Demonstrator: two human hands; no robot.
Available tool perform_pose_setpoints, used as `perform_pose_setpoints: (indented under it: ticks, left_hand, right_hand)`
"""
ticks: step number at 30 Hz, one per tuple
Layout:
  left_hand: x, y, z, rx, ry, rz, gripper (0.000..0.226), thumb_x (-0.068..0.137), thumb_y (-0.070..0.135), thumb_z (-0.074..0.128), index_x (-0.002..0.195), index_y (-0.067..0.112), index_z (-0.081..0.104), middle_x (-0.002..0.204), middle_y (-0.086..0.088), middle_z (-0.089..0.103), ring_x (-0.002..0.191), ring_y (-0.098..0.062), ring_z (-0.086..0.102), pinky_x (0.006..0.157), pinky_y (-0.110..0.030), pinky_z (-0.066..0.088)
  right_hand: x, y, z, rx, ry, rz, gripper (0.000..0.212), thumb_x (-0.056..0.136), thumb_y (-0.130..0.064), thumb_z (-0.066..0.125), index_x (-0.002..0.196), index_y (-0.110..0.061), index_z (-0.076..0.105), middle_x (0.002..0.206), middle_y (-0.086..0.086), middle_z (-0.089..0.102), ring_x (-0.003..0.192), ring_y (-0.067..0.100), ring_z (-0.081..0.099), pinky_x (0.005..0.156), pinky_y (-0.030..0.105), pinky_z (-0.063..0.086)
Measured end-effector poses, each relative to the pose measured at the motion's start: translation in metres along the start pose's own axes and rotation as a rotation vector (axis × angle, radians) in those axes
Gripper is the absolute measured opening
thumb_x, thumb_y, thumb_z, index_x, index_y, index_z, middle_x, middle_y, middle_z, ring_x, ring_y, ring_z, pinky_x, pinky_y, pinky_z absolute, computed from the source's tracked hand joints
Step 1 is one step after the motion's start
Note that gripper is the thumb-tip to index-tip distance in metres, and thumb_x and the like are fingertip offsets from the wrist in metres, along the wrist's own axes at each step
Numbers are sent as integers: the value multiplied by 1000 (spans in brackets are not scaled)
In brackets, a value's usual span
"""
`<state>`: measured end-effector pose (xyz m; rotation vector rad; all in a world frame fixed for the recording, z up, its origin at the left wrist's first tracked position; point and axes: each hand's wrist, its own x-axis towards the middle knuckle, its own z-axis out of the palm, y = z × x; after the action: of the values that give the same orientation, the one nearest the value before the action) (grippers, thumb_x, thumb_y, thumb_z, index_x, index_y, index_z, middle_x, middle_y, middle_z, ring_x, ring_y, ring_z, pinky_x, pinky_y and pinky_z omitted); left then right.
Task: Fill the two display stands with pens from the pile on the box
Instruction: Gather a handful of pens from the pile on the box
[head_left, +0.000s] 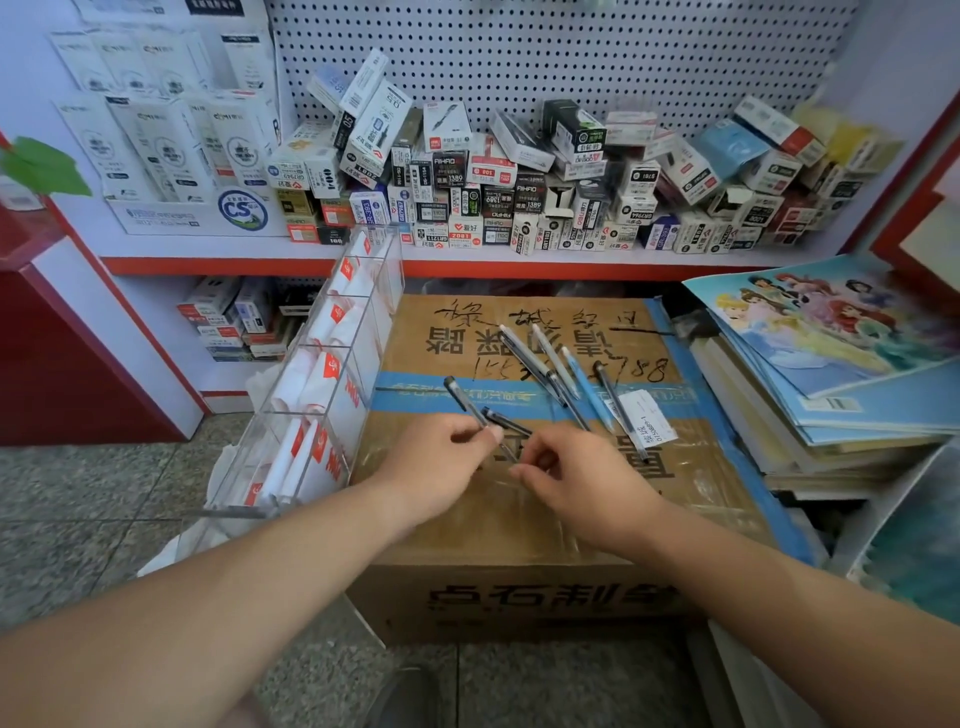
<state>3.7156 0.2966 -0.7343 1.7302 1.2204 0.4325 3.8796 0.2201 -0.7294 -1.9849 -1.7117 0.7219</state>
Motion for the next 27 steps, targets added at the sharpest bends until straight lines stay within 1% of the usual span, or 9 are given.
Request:
perform_pose_setpoints:
  ticks: [3,6,8,10,14,17,21,24,27]
  left_hand:
    - [-2,3,3,-398,-53,-169,23,104,25,59,108,8,72,104,-7,78,98,-21,75,95,-44,60]
    - [-2,8,2,-568,-48,-250,19,107,19,52,113,4,62,98,-11,79,90,-28,78,86,-45,63]
    - [-1,7,-1,-566,-42,-265,18,108,18,50,114,4,58,96,-14,78,87,-28,78,78,-43,64]
    - [-1,3,-3,-503,-48,-255,14,106,14,52,115,5,58,102,-16,76,89,-26,78,76,-40,64]
    - [-2,0,-4,-449,-74,-225,15,102,5,57,117,8,59,107,-17,74,91,-25,77,76,-40,65]
    - [-2,2,-1,-418,-110,-204,16,101,5,58,117,9,59,105,-13,75,90,-22,78,73,-36,65]
    - [-2,4,3,-367,-176,-165,16,101,4,59,116,8,58,106,-11,76,90,-19,77,71,-31,64]
    - [-4,4,9,-362,-232,-145,15,101,5,60,115,9,59,106,-11,77,92,-20,77,75,-34,64]
    - [-5,3,13,-386,-265,-115,17,100,6,62,116,12,63,103,-9,79,95,-20,77,80,-39,63]
  right_hand:
    - [0,-2,0,35,-4,-44,7,96,-34,68,91,-29,65,86,-11,65,78,2,60,68,18,48]
    - [3,5,-6,-95,29,-54,12,95,-41,67,95,-29,67,88,-12,64,79,2,60,70,22,53]
    - [9,16,-13,-331,70,-29,13,96,-40,65,100,-28,65,97,-10,60,87,8,59,76,29,57]
    - [15,25,-18,-434,42,24,17,95,-42,66,104,-28,65,104,-6,56,97,14,58,85,35,57]
    - [19,34,-17,-446,-52,92,15,94,-40,68,104,-29,67,108,-5,57,103,16,58,93,38,55]
    - [22,34,-17,-421,-55,110,9,96,-37,67,99,-28,68,105,-5,58,99,15,60,90,38,56]
    - [25,29,-21,-136,61,134,7,98,-32,65,93,-27,65,88,-8,66,78,7,64,66,24,54]
    - [24,15,-20,143,154,127,10,97,-32,68,91,-24,68,81,-5,69,73,8,64,61,21,49]
    - [21,2,-15,348,113,138,10,95,-25,72,90,-16,70,76,4,72,61,9,64,56,23,53]
